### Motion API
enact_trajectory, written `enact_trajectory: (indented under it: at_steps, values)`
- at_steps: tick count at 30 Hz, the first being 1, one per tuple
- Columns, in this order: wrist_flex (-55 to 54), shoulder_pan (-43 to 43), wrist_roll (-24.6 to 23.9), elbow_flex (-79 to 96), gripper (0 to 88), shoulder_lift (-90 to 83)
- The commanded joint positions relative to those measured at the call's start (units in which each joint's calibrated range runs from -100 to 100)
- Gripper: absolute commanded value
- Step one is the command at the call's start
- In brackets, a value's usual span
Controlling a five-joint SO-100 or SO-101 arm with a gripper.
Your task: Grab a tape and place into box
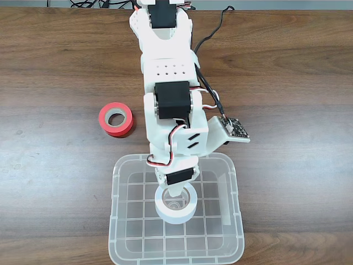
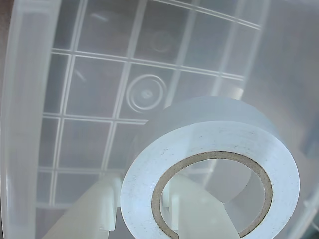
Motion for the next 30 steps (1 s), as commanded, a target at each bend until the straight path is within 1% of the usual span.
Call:
enact_trajectory:
  at_steps: [1,4,7,16,20,22,26,30]
  values:
    - [-1.25,0.9,-0.43,-5.53,6.4,-1.58]
    - [-0.9,0.9,-0.27,-5.53,14.4,-1.42]
    - [-0.73,0.9,-0.06,-5.53,17.0,-1.34]
    - [-0.13,0.9,-0.33,-5.71,16.3,-3.35]
    - [4.15,0.32,-0.48,-5.71,16.1,-7.54]
    - [6.8,0.03,-0.85,-5.71,13.8,-10.11]
    - [11.94,-1.22,-2.7,-5.71,3.4,-15.74]
    - [19.47,-3.49,-3.65,-5.71,1.3,-21.45]
